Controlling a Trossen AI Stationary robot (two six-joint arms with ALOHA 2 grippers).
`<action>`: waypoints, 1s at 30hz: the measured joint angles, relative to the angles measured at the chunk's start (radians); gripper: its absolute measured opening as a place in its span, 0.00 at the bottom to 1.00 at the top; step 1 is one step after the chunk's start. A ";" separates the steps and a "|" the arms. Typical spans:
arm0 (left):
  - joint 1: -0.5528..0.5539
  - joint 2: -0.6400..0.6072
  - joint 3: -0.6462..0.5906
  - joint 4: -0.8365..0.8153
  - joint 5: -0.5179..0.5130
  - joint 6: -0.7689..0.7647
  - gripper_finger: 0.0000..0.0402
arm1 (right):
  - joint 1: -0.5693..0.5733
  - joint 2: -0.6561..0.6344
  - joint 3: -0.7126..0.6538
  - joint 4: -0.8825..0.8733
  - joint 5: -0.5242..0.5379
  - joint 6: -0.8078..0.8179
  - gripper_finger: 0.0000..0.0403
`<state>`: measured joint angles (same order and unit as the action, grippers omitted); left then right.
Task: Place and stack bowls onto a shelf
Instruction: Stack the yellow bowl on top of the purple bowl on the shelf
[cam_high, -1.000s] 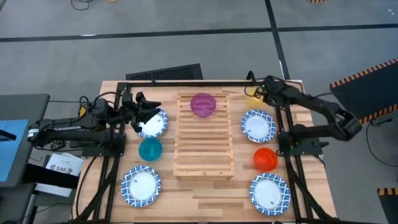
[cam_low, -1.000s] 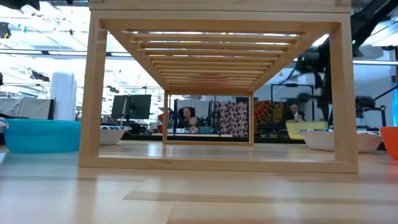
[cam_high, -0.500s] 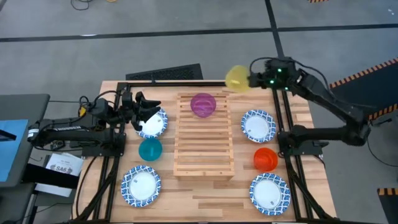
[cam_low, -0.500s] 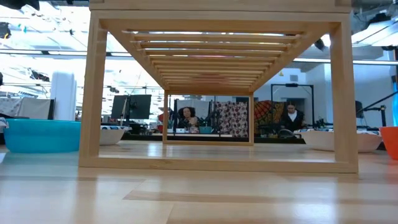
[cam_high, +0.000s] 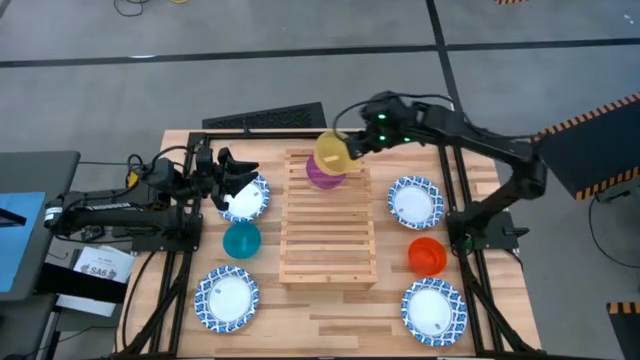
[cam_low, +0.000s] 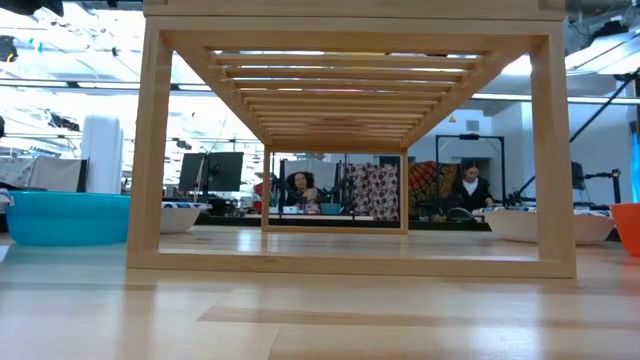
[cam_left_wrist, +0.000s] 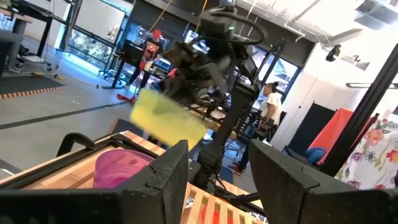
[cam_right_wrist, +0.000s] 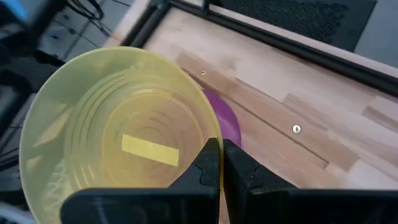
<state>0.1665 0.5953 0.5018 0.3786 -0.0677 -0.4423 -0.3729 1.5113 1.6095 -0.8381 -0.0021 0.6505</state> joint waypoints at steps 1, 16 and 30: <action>0.000 0.000 0.000 0.000 0.000 0.000 0.38 | -0.001 0.022 0.009 0.000 0.000 0.001 0.06; 0.000 0.000 0.000 0.000 0.000 -0.014 0.38 | -0.002 0.145 0.042 -0.072 -0.001 0.011 0.08; 0.000 0.000 0.000 0.000 0.000 -0.014 0.38 | -0.002 0.144 0.042 -0.036 -0.001 -0.006 0.16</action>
<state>0.1663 0.5957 0.5018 0.3790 -0.0677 -0.4568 -0.3744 1.6558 1.6512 -0.8742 -0.0032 0.6444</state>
